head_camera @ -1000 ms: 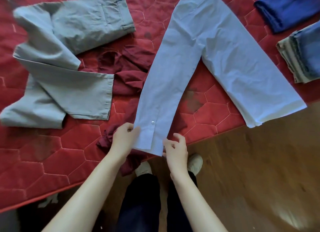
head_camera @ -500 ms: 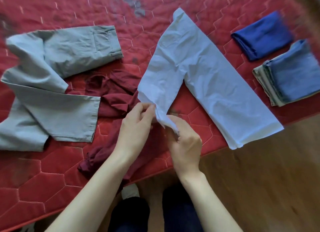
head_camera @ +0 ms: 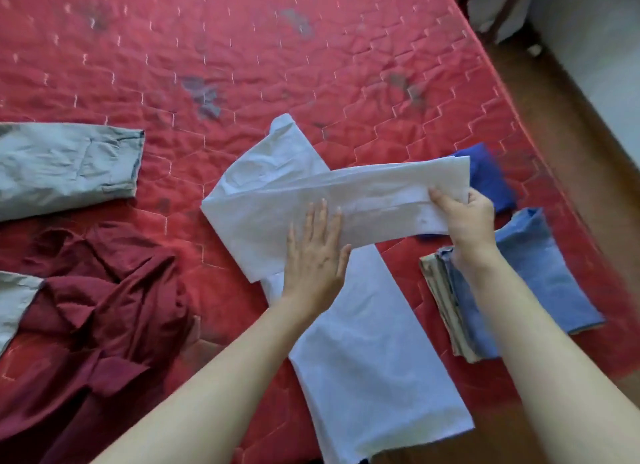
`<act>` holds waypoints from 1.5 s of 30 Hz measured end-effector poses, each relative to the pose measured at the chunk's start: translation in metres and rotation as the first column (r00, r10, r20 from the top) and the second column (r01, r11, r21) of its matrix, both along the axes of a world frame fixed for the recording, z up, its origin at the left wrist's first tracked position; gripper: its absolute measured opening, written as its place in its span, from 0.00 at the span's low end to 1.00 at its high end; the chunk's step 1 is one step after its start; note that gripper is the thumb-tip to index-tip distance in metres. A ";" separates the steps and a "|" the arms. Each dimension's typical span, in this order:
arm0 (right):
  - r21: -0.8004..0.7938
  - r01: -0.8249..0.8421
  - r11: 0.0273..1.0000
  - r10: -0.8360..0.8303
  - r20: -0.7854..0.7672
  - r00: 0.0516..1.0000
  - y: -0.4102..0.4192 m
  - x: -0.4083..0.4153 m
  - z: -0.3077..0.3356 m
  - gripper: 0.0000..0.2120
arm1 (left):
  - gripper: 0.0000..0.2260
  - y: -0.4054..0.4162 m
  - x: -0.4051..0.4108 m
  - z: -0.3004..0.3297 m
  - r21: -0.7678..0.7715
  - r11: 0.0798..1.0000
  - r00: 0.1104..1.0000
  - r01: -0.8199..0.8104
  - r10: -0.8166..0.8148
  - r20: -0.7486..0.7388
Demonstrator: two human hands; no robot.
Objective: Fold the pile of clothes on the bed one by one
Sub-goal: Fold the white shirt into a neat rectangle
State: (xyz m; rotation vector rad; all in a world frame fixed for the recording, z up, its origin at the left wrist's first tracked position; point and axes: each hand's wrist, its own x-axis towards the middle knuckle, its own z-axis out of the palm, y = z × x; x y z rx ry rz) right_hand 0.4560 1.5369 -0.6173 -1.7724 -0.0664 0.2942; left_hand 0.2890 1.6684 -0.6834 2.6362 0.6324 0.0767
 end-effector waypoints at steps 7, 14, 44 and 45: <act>-0.441 -0.029 0.897 0.041 0.019 0.999 -0.084 0.218 -0.072 0.20 | 0.27 -0.002 0.126 -0.061 0.185 0.973 0.968 -0.137 0.171 -0.186; -0.912 -0.019 0.410 0.531 0.222 0.818 -0.081 0.218 -0.129 0.33 | 0.28 0.027 0.103 -0.112 0.178 0.978 0.851 -0.108 0.183 -0.492; -0.905 -0.384 0.181 0.980 0.132 0.151 0.292 0.040 -0.194 0.25 | 0.20 0.055 -0.001 -0.130 -0.070 0.881 0.878 -0.468 0.472 0.073; -0.881 -0.437 0.182 0.974 0.099 0.206 0.303 0.037 -0.192 0.22 | 0.20 0.057 0.003 -0.128 -0.115 0.839 0.838 -0.531 0.540 0.074</act>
